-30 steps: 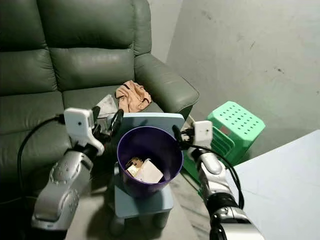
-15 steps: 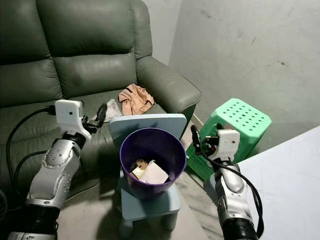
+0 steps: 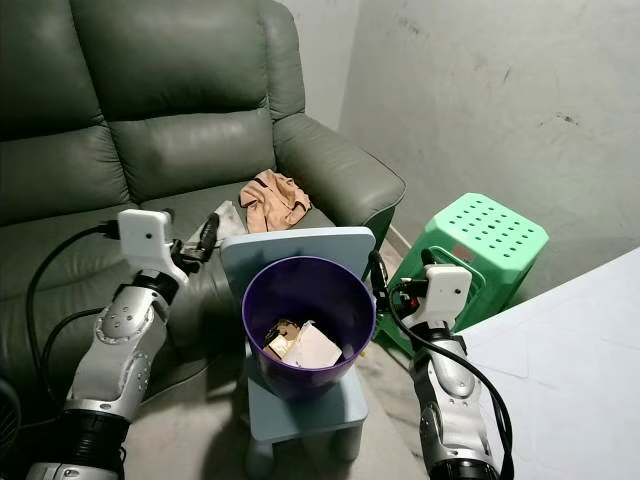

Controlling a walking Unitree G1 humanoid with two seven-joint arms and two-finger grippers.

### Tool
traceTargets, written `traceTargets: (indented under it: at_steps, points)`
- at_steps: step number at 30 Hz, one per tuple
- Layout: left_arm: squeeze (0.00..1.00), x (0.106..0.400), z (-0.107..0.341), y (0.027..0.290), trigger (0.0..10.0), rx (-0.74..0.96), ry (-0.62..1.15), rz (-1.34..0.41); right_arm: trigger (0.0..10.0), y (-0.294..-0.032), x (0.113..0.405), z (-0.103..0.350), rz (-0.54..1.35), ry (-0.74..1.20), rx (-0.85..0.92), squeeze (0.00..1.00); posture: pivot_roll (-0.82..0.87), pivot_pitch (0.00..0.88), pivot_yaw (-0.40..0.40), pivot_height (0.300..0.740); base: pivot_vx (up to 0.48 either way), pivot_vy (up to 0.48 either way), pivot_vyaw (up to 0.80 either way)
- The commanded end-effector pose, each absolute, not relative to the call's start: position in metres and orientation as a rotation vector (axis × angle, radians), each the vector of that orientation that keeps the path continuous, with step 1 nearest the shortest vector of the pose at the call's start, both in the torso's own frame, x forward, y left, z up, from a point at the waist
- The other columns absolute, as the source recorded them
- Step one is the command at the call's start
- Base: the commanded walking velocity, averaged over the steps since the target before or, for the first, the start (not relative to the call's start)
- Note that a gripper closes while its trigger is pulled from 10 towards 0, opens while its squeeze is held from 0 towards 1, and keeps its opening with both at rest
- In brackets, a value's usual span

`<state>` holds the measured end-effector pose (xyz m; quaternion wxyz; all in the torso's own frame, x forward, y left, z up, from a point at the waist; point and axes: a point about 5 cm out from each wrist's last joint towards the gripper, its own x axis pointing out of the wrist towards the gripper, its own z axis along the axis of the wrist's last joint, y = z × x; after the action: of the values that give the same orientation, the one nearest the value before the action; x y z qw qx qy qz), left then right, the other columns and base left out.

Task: Picking trash to rubbish bin

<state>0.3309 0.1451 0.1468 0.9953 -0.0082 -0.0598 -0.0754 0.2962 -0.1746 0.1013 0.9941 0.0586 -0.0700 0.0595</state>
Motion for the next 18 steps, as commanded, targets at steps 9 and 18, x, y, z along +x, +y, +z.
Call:
traceTargets:
  at_steps: [9, 18]
  points:
    - [0.0, 0.345, 0.159, 0.148, 10.0, -0.014, -0.16, -0.147, 10.0, -0.189, 0.293, 0.108, 0.033, -0.129, 0.075, 0.0, -0.05, 0.0, -0.065, 0.74, 0.0, 0.0, -0.64]
    - [0.0, 0.347, 0.159, 0.145, 10.0, -0.01, -0.165, -0.159, 10.0, -0.181, 0.295, 0.109, 0.039, -0.123, 0.067, 0.0, -0.05, 0.0, -0.068, 0.74, 0.0, 0.0, -0.73]
